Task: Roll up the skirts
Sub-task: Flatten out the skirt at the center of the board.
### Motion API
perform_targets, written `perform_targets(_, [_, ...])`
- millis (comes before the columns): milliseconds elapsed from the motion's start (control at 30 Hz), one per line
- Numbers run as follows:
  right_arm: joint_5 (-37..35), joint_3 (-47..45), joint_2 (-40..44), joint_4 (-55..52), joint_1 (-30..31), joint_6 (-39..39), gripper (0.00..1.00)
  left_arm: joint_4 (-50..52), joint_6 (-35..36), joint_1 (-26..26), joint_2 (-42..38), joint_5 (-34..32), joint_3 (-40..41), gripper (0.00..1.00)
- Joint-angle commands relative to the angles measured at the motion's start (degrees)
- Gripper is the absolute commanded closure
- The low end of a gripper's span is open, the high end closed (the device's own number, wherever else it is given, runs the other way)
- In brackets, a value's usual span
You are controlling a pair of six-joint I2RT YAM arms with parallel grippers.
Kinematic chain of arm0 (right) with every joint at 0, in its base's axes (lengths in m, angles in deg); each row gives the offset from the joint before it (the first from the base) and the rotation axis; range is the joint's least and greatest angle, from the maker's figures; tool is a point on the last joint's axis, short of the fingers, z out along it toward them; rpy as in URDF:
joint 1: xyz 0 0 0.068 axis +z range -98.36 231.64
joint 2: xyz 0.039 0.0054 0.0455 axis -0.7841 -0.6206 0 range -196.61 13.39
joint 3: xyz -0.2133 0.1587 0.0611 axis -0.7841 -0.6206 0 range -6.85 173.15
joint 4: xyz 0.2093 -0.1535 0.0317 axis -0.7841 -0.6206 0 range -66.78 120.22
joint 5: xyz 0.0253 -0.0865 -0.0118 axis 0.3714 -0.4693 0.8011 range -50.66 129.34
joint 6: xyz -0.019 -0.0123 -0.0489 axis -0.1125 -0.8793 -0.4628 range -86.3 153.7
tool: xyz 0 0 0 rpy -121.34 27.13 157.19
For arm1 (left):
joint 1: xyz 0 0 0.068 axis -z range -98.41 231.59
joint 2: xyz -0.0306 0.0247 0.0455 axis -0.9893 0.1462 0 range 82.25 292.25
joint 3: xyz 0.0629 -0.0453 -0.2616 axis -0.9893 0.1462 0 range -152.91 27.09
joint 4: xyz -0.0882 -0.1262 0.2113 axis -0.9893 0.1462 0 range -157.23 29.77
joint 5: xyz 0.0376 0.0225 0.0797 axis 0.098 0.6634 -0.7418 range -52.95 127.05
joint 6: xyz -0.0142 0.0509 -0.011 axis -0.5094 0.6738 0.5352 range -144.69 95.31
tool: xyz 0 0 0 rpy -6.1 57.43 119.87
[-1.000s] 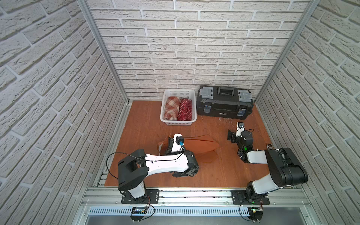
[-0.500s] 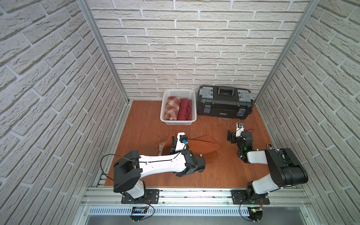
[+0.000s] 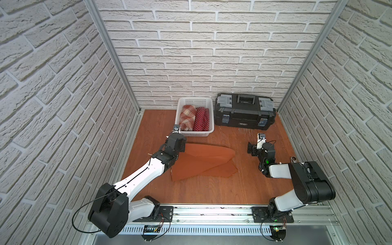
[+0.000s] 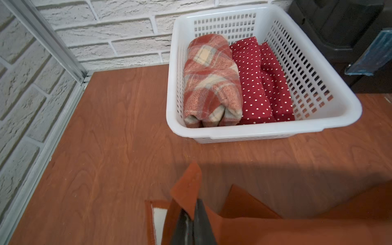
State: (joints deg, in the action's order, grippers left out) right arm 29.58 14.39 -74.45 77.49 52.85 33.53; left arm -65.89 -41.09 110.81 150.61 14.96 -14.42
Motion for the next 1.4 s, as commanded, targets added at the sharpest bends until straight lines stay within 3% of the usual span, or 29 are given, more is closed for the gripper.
perform_targets(0, [0.3,0.9,1.3,1.2,-0.2,0.7,0.01,-8.8,4.3,0.0,-2.5,2.8,1.7,0.98])
perform_targets(100, [0.3,0.9,1.3,1.2,-0.2,0.6,0.01,-11.3,-0.1,-2.2,-3.4,-2.4,2.7,0.88])
perform_targets(267, [0.3,0.9,1.2,1.2,-0.3,0.6,0.01,-10.8,-3.3,-3.5,-1.2,1.7,1.4,0.90])
perform_targets(467, [0.3,0.8,1.3,1.2,-0.2,0.7,0.01,-11.7,-5.3,-3.5,-0.5,0.3,2.4,0.89])
perform_targets(667, [0.4,1.4,1.0,0.5,-0.2,0.7,0.01,-11.5,-5.5,-2.9,1.0,4.6,1.9,0.76])
perform_targets(867, [2.4,-1.3,3.1,5.9,-0.2,-0.2,0.01,-10.7,-6.5,-3.0,0.3,4.7,0.7,0.49])
perform_targets(933, [-2.9,2.3,12.7,-8.2,2.4,-0.9,0.01,-9.7,-7.4,-3.0,-0.6,4.4,0.4,0.46])
perform_targets(1000, [-8.7,11.0,21.8,-32.8,5.0,7.9,0.01,-7.4,-9.1,-3.0,-2.1,3.7,0.5,0.46])
perform_targets(1067, [-5.7,15.7,26.4,-47.7,4.9,14.2,0.01,-6.8,-12.1,-2.9,-4.5,3.5,2.6,0.46])
perform_targets(1133, [-16.5,12.3,26.7,-53.2,4.7,39.6,0.01,-6.2,-15.5,-2.8,-7.6,3.2,5.9,0.46])
perform_targets(1167, [-9.4,11.1,26.2,-52.0,2.7,38.1,0.04,-4.7,-16.7,-2.8,-9.0,2.6,6.9,0.46])
perform_targets(1200, [1.1,9.9,25.2,-47.3,1.8,33.4,0.30,-2.2,-18.4,-2.8,-10.6,1.6,7.7,0.46])
perform_targets(1233, [4.3,10.7,25.0,-48.7,2.3,32.1,0.47,1.5,-20.8,-2.8,-12.3,0.2,8.2,0.46])
perform_targets(1300, [3.8,10.5,27.0,-49.1,6.7,29.9,0.52,8.3,-25.0,-2.8,-15.2,-2.0,9.4,0.46])
perform_targets(1367, [5.4,12.5,27.8,-52.6,10.5,28.0,0.46,13.5,-28.6,-2.7,-18.3,-3.4,10.7,0.46])
